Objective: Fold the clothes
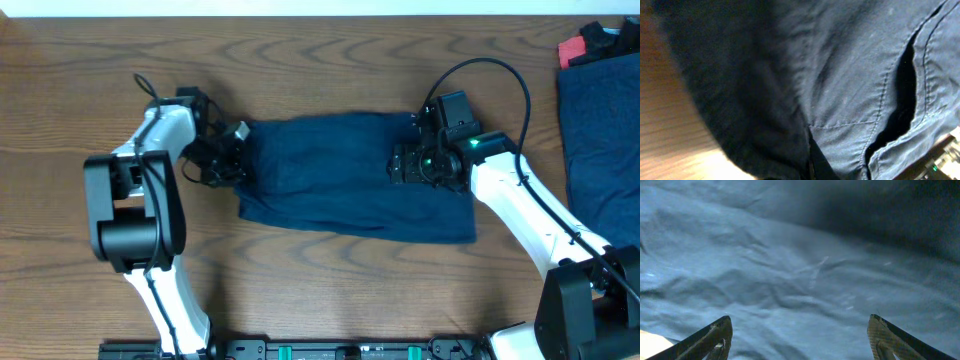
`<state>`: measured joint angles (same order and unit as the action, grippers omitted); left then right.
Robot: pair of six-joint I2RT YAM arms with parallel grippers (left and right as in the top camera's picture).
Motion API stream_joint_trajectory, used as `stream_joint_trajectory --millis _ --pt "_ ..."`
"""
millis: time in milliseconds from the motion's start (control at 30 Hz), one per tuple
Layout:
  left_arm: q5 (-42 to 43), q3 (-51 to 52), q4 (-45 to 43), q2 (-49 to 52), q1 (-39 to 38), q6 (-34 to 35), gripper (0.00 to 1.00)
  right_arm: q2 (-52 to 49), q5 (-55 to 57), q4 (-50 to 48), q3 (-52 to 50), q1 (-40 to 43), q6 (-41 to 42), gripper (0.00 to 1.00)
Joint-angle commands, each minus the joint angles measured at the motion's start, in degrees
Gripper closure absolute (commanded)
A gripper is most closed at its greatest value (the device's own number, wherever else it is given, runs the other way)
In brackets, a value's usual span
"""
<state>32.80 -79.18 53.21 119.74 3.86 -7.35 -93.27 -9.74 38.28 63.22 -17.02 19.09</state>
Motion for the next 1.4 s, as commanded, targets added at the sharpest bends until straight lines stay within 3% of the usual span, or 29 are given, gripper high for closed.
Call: stream_joint_trajectory --millis 0,167,267,367,700,900,1133,1367 --pt "-7.43 -1.7 1.03 -5.6 1.66 1.77 0.94 -0.61 0.94 0.09 -0.39 -0.04 0.61 0.15" --pt "-11.5 -1.7 2.95 -13.68 2.23 2.03 0.94 -2.43 0.94 -0.24 -0.39 -0.04 2.19 0.2" --pt "-11.47 -1.7 3.58 -18.69 2.19 2.08 0.94 -4.33 0.72 -0.39 -0.39 -0.11 4.07 0.45" --pt "-11.47 -1.7 4.72 -22.64 2.19 2.1 0.94 -6.54 -0.81 -0.59 -0.42 -0.31 4.96 0.58" --pt "-10.97 -1.68 12.59 -25.03 2.16 3.17 0.94 -14.78 -5.75 -3.21 -0.39 -0.33 6.16 0.57" --pt "-4.17 -1.68 13.0 -25.03 0.83 0.68 0.94 -17.99 -8.41 -4.66 -0.39 -0.31 6.16 0.55" --pt "-3.65 -1.68 13.0 -25.03 -7.74 -4.5 0.94 -18.51 -8.52 -4.87 -0.39 -0.31 6.16 0.55" --pt "-3.65 -1.68 12.96 -25.03 -17.66 -4.61 0.94 -18.51 -8.48 -4.9 -0.39 -0.31 6.19 0.55"
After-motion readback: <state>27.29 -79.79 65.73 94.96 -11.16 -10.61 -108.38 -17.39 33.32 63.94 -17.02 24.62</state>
